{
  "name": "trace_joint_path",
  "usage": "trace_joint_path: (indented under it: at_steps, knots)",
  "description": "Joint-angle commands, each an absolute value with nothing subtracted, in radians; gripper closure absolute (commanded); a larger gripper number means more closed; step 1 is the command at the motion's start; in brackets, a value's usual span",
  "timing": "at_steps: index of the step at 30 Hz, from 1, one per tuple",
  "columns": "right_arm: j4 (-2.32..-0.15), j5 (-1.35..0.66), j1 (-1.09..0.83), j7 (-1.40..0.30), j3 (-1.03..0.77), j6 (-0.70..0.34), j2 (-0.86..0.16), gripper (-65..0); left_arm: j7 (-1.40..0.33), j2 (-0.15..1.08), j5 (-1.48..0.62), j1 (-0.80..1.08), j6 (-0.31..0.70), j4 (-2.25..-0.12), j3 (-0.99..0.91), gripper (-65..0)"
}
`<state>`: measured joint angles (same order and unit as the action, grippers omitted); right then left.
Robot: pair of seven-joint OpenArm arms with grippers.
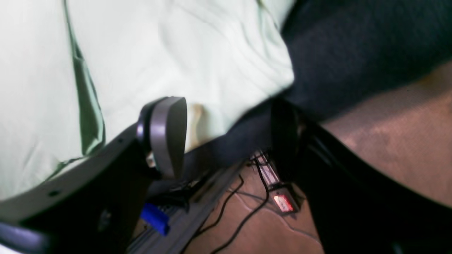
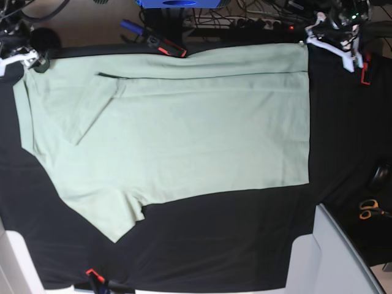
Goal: Fold the T-shirt properly
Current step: 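Pull the grasped folded edge back toward the robot, flattening the shirt, then release the shirt and move both grippers toward the hem corners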
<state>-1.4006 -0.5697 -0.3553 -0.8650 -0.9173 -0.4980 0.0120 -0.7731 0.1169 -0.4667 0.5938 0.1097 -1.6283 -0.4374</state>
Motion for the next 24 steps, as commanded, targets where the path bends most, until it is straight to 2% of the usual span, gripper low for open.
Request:
trace_joint_path:
  at_steps: [1,6,11,18,21,24]
  knots:
    - [-1.437,-0.582,-0.363,-0.852,-0.929,-0.503,-0.005,-36.1,-0.757,0.125,-0.475,0.596,0.119,-1.666,-0.46,-28.9]
    - [-1.554,-0.579,-0.363,-0.846,-0.934,-0.503,-0.021,-36.3,-0.757,0.127,-0.475,0.59,0.119,-1.741,-0.57,-28.9]
    - [-1.543,-0.535,-0.236,-0.868,-0.835,-0.501,-0.188,-36.3,-0.757,0.176,-0.473,0.498,0.119,-1.779,-0.576,-28.0]
    - [-1.164,-0.398,0.137,-0.832,-0.567,-0.51,-0.363,-36.4,-0.759,0.295,-0.473,0.302,0.119,-1.704,-0.377,-27.9]
    - [-0.941,-0.351,0.278,-0.705,-0.469,-0.51,-0.389,-36.4,-0.759,0.335,-0.473,0.199,0.119,-1.58,-0.26,-27.9]
    - [-0.776,-0.314,0.366,-0.584,-0.404,-0.51,-0.403,-36.6,-0.759,0.335,-0.473,0.153,0.119,-1.518,-0.236,-27.7]
